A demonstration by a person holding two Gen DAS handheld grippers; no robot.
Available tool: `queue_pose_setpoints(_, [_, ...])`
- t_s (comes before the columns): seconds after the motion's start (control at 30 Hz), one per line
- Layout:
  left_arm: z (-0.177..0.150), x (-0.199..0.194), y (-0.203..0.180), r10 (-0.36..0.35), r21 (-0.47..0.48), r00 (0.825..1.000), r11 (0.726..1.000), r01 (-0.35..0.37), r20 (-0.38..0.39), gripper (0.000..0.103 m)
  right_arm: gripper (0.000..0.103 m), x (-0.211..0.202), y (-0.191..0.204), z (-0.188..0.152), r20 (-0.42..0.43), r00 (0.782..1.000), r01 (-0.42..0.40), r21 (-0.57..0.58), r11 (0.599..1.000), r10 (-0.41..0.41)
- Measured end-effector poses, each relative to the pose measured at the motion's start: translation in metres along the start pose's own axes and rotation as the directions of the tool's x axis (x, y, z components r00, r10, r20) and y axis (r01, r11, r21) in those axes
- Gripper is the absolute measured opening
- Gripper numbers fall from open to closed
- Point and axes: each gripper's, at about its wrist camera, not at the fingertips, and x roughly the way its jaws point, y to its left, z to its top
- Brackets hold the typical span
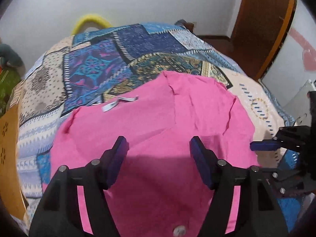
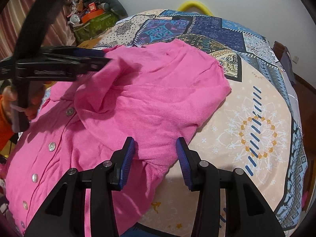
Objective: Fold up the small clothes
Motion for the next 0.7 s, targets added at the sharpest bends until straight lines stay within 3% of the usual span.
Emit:
queue_pose_setpoints(0.03, [0.001,0.005,-0.004,-0.008,0.014,1.0,1.0,0.008,-0.007,0.055,0.04,0.0,0.0,-0.001,0.001,1.0,-0.002,0.0,1.0,0.002])
queue_pose_setpoints(0.1, [0.002,0.012,-0.014,0.012,0.057,1.0,0.998,-0.011,-0.004,0.05,0.04,0.001,0.0,0.0,0.003,1.0,-0.004,-0.001,1.0,0.004])
queue_pose_setpoints(0.27, [0.001,0.01,-0.032,0.035,0.126,0.999,0.991,-0.037,0.019,0.015,0.04,0.002,-0.003,-0.002,0.011,1.0,-0.021,0.013,1.0,0.021])
queue_pose_setpoints(0.7, [0.002,-0.07,0.014,0.145,-0.073,0.985,0.988,-0.138,0.095,0.01,0.04,0.003,-0.003,-0.001,0.012,1.0,-0.014,0.021,1.0,0.013])
